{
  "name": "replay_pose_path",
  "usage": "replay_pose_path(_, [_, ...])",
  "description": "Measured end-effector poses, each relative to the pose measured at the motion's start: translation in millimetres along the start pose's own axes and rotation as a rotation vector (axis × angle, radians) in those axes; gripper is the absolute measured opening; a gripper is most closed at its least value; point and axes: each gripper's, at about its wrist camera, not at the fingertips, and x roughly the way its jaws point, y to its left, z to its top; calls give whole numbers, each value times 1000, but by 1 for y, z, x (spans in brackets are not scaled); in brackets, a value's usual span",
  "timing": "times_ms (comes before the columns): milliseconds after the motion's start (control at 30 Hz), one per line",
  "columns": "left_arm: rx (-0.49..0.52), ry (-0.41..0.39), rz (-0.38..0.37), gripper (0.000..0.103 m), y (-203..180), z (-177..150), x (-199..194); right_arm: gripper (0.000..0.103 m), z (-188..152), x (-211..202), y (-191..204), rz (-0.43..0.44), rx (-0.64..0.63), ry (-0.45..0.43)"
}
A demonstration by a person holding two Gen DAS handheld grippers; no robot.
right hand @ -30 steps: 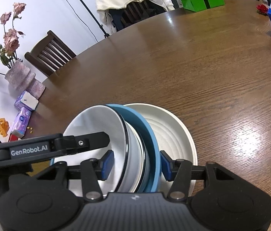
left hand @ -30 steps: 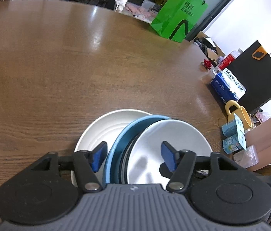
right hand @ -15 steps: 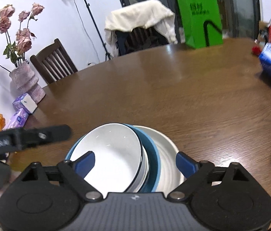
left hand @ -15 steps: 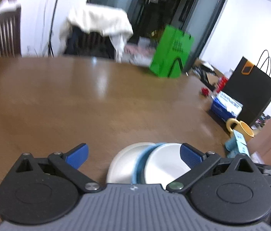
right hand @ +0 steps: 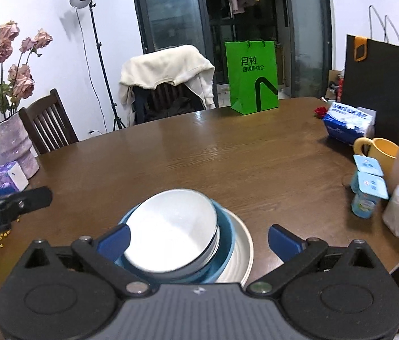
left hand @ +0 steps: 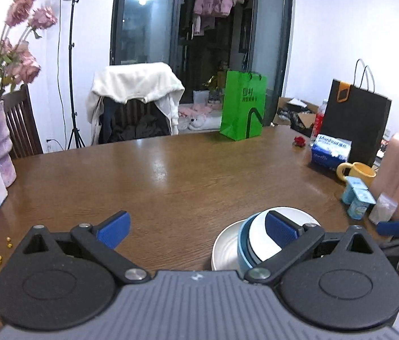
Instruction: Organize plates and bowls
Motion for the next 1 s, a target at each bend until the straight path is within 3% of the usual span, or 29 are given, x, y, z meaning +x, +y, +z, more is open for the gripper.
replay_pose_path(300, [-25, -73, 118, 103, -36, -34, -93, 103, -26, -65, 12, 63, -64, -33])
replay_pose_path(500, [-106, -59, 171, 103, -82, -73, -153, 103, -54, -128, -23, 139, -74, -60])
replay_pose_path(667, [-108, -47, 198, 103, -126, -102, -195, 103, -84, -177, -49, 158, -106, -70])
replay_pose_path(1000, [-132, -52, 255, 103, -177, -128, -250, 103, -122, -243, -88, 187, -123, -89])
